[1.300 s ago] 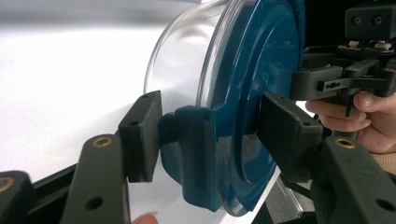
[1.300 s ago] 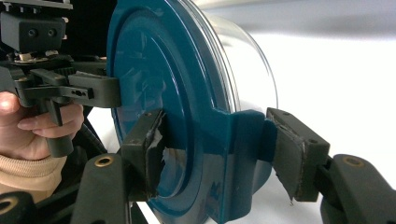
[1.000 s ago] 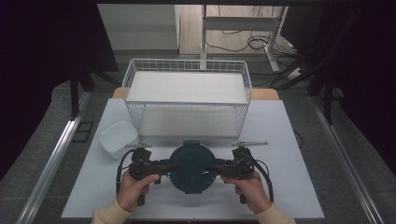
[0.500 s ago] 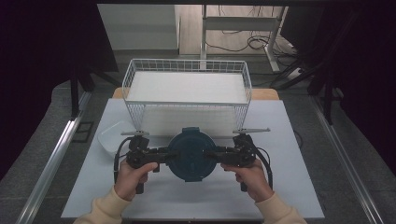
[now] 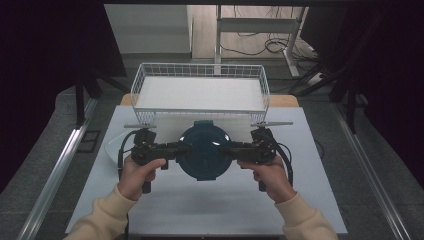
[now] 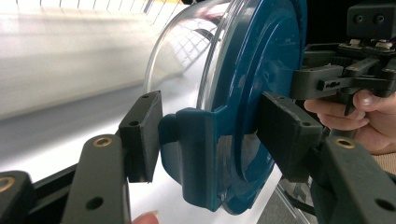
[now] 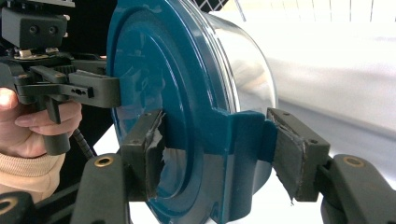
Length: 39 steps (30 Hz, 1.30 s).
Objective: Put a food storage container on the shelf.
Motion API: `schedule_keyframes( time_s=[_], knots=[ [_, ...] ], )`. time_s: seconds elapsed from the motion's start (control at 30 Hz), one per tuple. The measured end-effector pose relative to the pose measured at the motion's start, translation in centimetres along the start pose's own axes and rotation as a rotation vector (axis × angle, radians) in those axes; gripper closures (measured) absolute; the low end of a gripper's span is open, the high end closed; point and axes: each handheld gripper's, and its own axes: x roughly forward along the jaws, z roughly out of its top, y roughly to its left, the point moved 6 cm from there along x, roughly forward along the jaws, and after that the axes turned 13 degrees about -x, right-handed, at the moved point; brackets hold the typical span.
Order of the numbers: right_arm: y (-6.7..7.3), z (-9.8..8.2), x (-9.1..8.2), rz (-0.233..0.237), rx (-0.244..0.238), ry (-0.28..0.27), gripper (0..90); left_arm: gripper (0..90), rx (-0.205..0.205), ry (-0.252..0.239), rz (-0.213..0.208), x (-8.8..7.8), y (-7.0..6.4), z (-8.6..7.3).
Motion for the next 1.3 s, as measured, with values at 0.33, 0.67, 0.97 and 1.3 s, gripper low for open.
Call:
schedule_keyframes(
  time_s=[0.33, 0.67, 0.97, 1.3],
  knots=[
    [-0.1, 2.5, -0.7, -0.013, -0.012, -0.02, 39.2, 41.4, 0.019, -0.008, -0.007, -0.5, -1.1, 2.6],
    [-0.6, 5.3, -1.1, -0.028, -0.025, -0.03, 39.3, 41.4, 0.036, -0.019, -0.02, -0.8, -1.8, 5.4],
    [-0.8, 8.5, -1.6, -0.033, -0.045, -0.039, 39.3, 41.4, 0.056, -0.037, -0.024, -1.5, -2.9, 8.2],
    [-1.3, 11.5, -1.8, -0.036, -0.066, -0.047, 39.3, 41.5, 0.078, -0.051, -0.024, -2.0, -3.5, 11.0]
  ],
)
